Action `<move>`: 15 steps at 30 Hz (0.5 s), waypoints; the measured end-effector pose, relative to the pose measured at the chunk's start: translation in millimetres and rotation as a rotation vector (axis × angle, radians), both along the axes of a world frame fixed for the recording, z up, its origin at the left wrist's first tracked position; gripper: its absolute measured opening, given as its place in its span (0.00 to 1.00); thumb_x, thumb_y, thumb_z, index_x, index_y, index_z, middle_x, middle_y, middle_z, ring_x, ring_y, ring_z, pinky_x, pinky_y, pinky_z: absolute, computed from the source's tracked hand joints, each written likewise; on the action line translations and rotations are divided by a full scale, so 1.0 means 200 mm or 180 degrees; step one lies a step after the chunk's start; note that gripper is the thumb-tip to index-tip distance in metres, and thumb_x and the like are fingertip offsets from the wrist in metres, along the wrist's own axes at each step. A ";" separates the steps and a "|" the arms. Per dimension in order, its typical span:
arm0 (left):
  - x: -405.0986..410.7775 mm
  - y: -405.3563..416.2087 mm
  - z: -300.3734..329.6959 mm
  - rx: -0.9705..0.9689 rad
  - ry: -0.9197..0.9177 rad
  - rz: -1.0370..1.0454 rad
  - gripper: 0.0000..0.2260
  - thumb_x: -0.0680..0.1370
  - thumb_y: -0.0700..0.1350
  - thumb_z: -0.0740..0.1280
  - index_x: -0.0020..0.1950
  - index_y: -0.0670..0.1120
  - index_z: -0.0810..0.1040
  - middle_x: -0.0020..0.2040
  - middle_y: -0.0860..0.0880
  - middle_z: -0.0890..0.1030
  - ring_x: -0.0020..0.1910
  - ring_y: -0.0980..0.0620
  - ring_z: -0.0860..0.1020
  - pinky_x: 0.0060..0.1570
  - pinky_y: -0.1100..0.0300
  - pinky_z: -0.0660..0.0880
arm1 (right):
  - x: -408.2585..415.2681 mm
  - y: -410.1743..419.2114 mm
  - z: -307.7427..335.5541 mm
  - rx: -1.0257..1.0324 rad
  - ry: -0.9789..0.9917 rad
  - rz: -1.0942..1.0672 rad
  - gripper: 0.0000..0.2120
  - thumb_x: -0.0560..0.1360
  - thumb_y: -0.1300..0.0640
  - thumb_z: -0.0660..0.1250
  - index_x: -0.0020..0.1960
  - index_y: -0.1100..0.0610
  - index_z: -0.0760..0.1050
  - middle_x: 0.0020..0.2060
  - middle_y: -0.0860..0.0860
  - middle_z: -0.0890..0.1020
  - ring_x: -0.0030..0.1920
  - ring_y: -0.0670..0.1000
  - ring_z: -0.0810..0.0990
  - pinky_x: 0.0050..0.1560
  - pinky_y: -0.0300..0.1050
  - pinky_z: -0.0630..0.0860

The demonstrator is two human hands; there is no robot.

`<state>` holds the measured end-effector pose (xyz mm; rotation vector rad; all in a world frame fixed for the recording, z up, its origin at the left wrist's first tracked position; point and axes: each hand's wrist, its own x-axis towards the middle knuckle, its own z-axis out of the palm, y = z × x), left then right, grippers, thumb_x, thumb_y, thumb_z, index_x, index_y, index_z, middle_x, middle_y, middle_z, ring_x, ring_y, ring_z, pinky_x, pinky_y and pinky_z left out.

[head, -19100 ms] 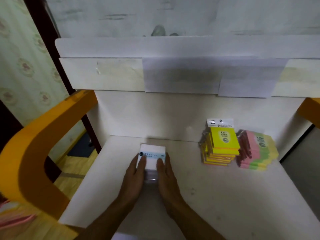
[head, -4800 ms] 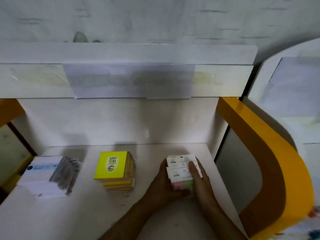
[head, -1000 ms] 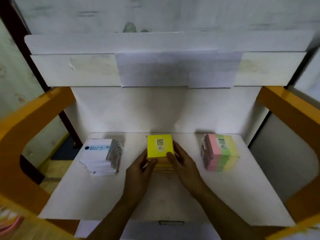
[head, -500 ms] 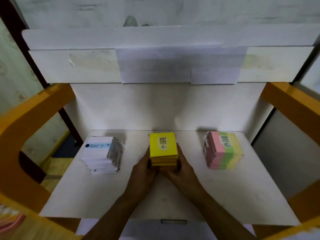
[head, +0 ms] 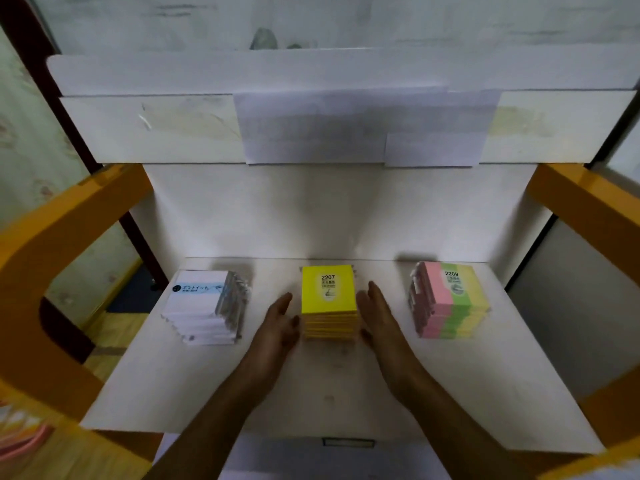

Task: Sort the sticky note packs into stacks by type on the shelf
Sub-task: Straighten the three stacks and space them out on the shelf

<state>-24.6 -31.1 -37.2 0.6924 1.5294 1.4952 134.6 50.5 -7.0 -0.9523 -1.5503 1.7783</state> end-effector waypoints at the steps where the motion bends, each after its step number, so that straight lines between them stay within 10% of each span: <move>1: -0.01 0.02 0.03 -0.0143 -0.0367 0.0157 0.27 0.76 0.53 0.61 0.75 0.50 0.63 0.75 0.49 0.67 0.69 0.48 0.70 0.65 0.55 0.67 | 0.01 0.02 0.03 -0.0213 -0.0031 -0.0057 0.43 0.64 0.27 0.60 0.75 0.44 0.59 0.70 0.43 0.70 0.67 0.46 0.70 0.70 0.49 0.65; 4: -0.01 0.08 0.17 -0.0637 -0.0703 0.0003 0.33 0.75 0.68 0.55 0.69 0.46 0.72 0.66 0.46 0.77 0.63 0.48 0.75 0.63 0.53 0.69 | -0.03 0.10 0.10 -0.0691 -0.0112 -0.0075 0.15 0.76 0.36 0.56 0.52 0.43 0.74 0.43 0.41 0.80 0.45 0.45 0.78 0.52 0.44 0.74; 8: 0.08 0.14 0.29 -0.0738 -0.0166 -0.0326 0.22 0.76 0.64 0.60 0.53 0.48 0.81 0.46 0.50 0.85 0.45 0.53 0.82 0.46 0.60 0.75 | -0.13 0.11 0.07 -0.0501 -0.0421 0.0127 0.20 0.77 0.39 0.60 0.61 0.51 0.75 0.54 0.50 0.82 0.49 0.48 0.81 0.41 0.41 0.74; 11: 0.13 0.12 0.25 -0.0535 0.0255 -0.0333 0.17 0.79 0.59 0.59 0.55 0.49 0.79 0.48 0.51 0.84 0.41 0.60 0.83 0.35 0.70 0.75 | -0.17 0.07 -0.04 -0.0133 -0.0379 -0.0034 0.24 0.76 0.38 0.61 0.67 0.50 0.70 0.60 0.53 0.79 0.56 0.52 0.80 0.53 0.48 0.78; 15: 0.15 0.06 0.17 0.0165 0.0540 -0.0349 0.13 0.80 0.49 0.61 0.64 0.50 0.74 0.60 0.50 0.81 0.53 0.61 0.81 0.45 0.72 0.75 | -0.11 0.02 -0.08 0.0291 -0.0074 0.0077 0.36 0.71 0.35 0.63 0.75 0.46 0.59 0.70 0.47 0.72 0.67 0.47 0.73 0.70 0.53 0.69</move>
